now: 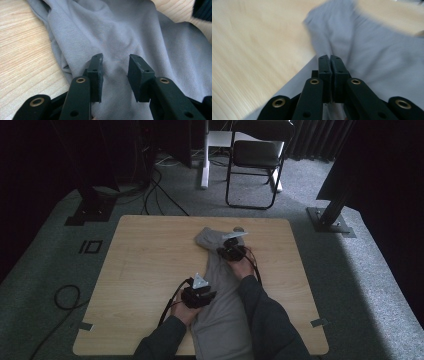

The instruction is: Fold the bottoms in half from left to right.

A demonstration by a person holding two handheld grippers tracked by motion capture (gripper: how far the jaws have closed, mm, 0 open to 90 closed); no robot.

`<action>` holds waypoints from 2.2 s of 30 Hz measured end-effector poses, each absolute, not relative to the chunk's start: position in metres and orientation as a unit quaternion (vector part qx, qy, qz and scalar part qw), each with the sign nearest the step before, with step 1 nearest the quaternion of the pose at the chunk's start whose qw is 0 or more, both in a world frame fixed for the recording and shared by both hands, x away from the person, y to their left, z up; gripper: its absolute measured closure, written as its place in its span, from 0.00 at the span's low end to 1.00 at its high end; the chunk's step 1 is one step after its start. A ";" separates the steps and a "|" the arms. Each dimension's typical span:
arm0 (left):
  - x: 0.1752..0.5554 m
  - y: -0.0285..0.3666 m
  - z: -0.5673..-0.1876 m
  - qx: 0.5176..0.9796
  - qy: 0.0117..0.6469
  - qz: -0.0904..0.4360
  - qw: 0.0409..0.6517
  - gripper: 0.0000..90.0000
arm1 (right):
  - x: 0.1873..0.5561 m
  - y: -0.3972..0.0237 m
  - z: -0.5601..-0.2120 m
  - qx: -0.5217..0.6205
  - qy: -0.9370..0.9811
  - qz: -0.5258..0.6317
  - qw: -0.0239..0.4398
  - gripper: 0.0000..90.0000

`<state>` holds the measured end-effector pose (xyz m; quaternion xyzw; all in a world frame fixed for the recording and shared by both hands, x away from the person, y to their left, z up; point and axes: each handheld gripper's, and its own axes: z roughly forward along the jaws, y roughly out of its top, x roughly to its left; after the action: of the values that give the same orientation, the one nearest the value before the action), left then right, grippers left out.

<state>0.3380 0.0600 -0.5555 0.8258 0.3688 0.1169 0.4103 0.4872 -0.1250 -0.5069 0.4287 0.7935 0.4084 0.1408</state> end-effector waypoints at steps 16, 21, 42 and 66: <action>0.335 0.063 -0.553 0.816 0.364 0.122 0.432 0.65 | 0.473 -0.234 -0.539 0.575 0.695 0.424 0.080 0.70; 0.336 0.069 -0.551 0.805 0.375 0.124 0.442 0.65 | 0.465 -0.225 -0.542 0.558 0.725 0.392 0.100 0.71; 0.312 0.049 -0.557 0.836 0.340 0.071 0.425 0.68 | 0.426 -0.225 -0.544 0.529 0.766 0.329 0.157 0.81; 0.344 0.052 -0.554 0.827 0.386 0.131 0.388 0.77 | 0.405 -0.190 -0.548 0.526 0.763 0.315 0.207 0.55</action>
<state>0.3438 0.0524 -0.5540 0.8268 0.3856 0.1311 0.3880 0.4054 -0.1901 -0.5484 0.5257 0.7628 0.3145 0.2069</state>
